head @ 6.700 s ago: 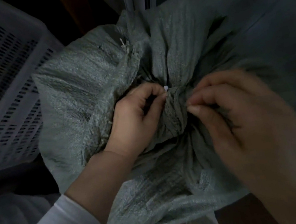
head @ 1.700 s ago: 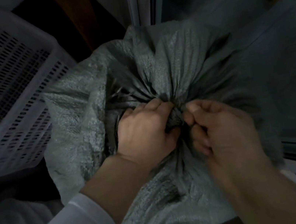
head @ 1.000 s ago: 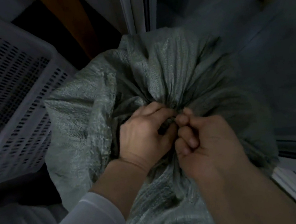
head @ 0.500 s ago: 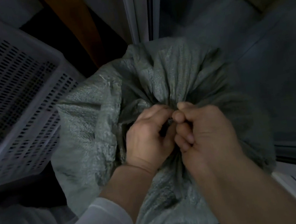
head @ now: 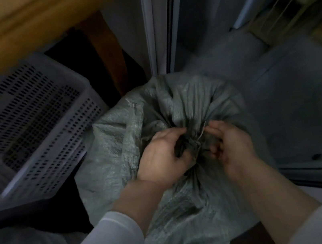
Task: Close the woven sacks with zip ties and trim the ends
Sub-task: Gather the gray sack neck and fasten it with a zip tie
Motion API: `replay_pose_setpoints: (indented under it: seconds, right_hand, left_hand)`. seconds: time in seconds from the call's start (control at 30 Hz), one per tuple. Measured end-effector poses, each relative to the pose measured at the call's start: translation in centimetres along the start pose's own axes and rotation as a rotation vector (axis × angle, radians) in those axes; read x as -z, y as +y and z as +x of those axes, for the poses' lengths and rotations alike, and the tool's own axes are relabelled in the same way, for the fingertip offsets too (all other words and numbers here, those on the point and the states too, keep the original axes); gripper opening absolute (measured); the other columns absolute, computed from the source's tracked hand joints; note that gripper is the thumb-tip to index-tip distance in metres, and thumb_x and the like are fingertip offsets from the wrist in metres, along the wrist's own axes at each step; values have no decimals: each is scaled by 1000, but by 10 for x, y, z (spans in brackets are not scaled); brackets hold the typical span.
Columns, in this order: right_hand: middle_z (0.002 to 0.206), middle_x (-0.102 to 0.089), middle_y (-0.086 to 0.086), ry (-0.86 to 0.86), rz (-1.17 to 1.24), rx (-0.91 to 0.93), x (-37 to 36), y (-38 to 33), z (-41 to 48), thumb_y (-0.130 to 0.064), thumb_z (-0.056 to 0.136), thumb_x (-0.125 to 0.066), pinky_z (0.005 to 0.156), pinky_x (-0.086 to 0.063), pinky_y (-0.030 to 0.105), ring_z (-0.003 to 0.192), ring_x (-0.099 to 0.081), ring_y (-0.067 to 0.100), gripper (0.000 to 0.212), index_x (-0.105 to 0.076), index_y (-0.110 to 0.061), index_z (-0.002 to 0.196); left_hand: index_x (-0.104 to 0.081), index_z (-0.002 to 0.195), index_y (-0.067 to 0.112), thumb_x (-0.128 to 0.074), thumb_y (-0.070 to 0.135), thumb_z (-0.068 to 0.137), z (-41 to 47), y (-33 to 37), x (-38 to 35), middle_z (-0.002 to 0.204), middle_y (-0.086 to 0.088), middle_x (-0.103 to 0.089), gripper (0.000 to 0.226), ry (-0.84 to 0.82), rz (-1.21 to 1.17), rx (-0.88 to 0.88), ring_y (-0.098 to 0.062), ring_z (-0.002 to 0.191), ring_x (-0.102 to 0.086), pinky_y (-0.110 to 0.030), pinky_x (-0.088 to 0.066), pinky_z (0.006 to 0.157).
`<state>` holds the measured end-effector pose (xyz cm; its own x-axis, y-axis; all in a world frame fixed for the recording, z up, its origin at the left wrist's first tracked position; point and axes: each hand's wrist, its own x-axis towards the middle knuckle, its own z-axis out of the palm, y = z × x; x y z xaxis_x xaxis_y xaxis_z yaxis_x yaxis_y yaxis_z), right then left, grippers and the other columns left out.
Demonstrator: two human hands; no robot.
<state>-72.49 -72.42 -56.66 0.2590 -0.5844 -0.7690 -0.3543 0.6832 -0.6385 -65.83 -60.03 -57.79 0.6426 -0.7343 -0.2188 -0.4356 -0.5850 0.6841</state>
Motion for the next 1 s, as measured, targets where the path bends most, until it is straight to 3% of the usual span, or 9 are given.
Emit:
replay_pose_setpoints:
  seconds: [0.1, 0.23, 0.37, 0.47, 0.67, 0.83, 1.0]
  right_hand:
    - [116, -62, 26, 13, 2, 70, -6, -27, -38, -4, 90, -48, 35, -33, 16, 42, -41, 13, 20, -61, -2, 104]
    - [91, -66, 14, -120, -63, 176, -36, -60, -92, -2, 90, -50, 35, -34, 15, 39, -48, 10, 15, -60, -10, 82]
    - [77, -66, 8, -289, -209, 284, -94, -79, -150, -3, 90, -53, 36, -35, 16, 46, -51, 11, 12, -63, -8, 88]
    - [77, -66, 5, -418, -392, 402, -142, -83, -190, -6, 91, -53, 44, -38, 22, 56, -55, 13, 15, -66, -12, 92]
    - [102, -67, 4, -608, -712, 527, -232, -74, -237, -12, 93, -50, 58, -48, 26, 83, -64, 18, 19, -65, -16, 105]
    - [121, -61, 2, -709, -897, 568, -292, -58, -257, -13, 95, -49, 92, -46, 31, 112, -56, 18, 24, -62, -18, 115]
    - [129, -57, -2, -804, -1072, 631, -342, -33, -276, -12, 96, -45, 92, -41, 27, 120, -51, 17, 28, -61, -20, 118]
  left_hand:
    - [-55, 127, 18, -61, 17, 79, -11, 19, 37, 127, -4, -58, 48, 67, 8, -2, -19, 121, -48, -13, -31, 98]
    - [-58, 123, 16, -60, 11, 81, -28, 44, 101, 125, -4, -59, 43, 173, 20, 13, -20, 118, -51, -16, -32, 97]
    - [-59, 122, 19, -54, 20, 82, -52, 53, 173, 124, 0, -60, 40, 312, 19, 58, -18, 115, -54, -22, -39, 96]
    - [-57, 124, 21, -53, 16, 87, -72, 45, 222, 124, 2, -59, 38, 395, 32, 121, -16, 115, -54, -28, -43, 96]
    - [-58, 122, 21, -51, 16, 89, -107, -1, 298, 121, 0, -61, 34, 523, 26, 325, -19, 111, -57, -31, -49, 90]
    - [-54, 127, 18, -50, 16, 90, -131, -46, 340, 129, -1, -56, 37, 603, 29, 510, -19, 118, -52, -31, -44, 97]
    - [-53, 128, 17, -49, 19, 91, -150, -90, 375, 131, -3, -52, 38, 698, -7, 687, -21, 117, -51, -31, -42, 92]
